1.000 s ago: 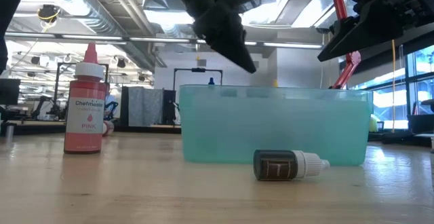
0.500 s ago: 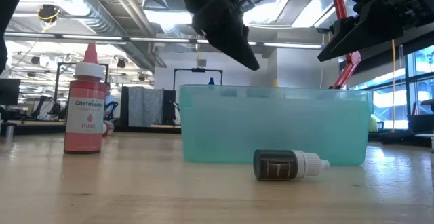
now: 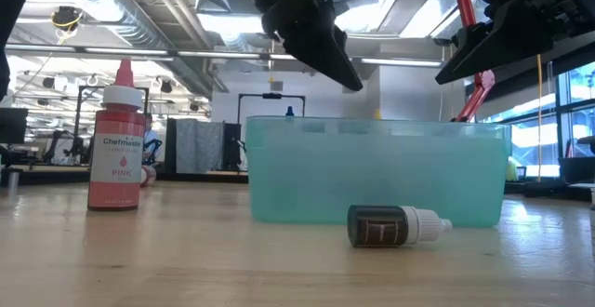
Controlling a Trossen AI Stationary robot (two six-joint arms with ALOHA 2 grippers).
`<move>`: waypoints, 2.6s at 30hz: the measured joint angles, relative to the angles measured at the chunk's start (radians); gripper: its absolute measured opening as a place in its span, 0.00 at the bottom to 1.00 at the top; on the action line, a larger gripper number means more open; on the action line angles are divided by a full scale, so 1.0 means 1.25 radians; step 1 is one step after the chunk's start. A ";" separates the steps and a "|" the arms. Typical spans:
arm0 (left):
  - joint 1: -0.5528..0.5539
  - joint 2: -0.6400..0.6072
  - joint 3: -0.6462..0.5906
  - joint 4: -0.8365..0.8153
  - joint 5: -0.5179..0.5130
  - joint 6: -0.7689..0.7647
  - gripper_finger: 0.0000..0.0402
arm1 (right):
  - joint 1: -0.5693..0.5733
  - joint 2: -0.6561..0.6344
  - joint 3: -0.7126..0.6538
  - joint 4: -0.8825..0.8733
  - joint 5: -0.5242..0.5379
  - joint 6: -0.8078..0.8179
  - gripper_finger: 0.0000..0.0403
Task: Pick & Place food coloring
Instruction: Put the large violet food coloring bottle into the green bin
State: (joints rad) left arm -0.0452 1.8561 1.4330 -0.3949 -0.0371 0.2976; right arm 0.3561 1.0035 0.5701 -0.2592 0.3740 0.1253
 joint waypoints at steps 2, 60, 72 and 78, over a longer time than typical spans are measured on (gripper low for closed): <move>0.003 0.000 0.000 0.004 0.042 0.024 0.67 | 0.000 0.000 0.000 0.000 0.000 0.000 0.54; -0.003 0.216 0.004 0.089 -0.056 0.157 0.30 | 0.000 0.000 0.000 -0.005 0.000 -0.002 0.54; -0.033 0.102 0.108 -0.146 -0.145 0.077 0.30 | 0.000 0.003 0.000 0.036 0.000 0.000 0.54; -0.024 0.045 0.108 -0.081 -0.098 -0.127 0.32 | 0.000 0.021 0.000 0.149 0.000 -0.065 0.54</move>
State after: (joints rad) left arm -0.0757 1.9128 1.5684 -0.4958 -0.1597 0.1388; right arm 0.3560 1.0297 0.5701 -0.0733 0.3736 0.0447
